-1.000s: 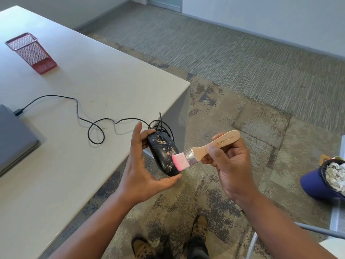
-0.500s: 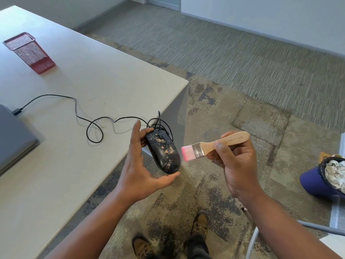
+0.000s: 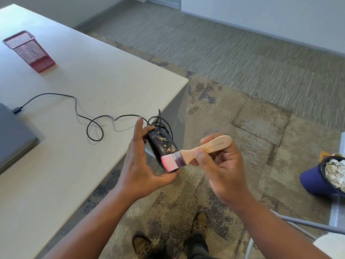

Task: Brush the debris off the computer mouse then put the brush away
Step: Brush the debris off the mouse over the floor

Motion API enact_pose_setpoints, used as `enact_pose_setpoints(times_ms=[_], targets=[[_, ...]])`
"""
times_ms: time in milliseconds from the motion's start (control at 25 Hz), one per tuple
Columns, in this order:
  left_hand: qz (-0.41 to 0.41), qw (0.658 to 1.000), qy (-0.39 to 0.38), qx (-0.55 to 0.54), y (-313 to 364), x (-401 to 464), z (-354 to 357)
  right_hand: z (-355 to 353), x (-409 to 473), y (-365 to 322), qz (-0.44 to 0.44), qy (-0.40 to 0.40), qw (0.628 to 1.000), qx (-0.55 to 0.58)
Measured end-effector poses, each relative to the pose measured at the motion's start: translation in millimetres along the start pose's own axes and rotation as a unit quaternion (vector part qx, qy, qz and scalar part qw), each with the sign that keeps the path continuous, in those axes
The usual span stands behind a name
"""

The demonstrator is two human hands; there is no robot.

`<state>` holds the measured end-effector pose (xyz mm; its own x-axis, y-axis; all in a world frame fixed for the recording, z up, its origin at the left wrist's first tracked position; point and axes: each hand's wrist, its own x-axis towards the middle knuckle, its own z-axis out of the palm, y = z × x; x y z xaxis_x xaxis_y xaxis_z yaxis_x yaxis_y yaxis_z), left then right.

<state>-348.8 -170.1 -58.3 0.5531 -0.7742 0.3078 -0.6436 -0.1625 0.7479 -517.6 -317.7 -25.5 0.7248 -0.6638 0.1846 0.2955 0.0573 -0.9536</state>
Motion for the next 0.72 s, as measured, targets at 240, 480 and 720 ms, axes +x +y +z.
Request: enact_pose_setpoints(times_ms=[240,480,720], targets=[[-0.003,1.000,-0.006,0.007,-1,-4,-1,-17,7,-1,0.005,0.081,0.996,-0.035],[0.011,1.000,0.001,-0.003,-2,-4,1,-3,5,-1,0.004,0.003,0.999,0.051],[0.014,1.000,-0.006,-0.016,-3,-7,-1,-19,10,3,0.048,0.070,0.996,0.020]])
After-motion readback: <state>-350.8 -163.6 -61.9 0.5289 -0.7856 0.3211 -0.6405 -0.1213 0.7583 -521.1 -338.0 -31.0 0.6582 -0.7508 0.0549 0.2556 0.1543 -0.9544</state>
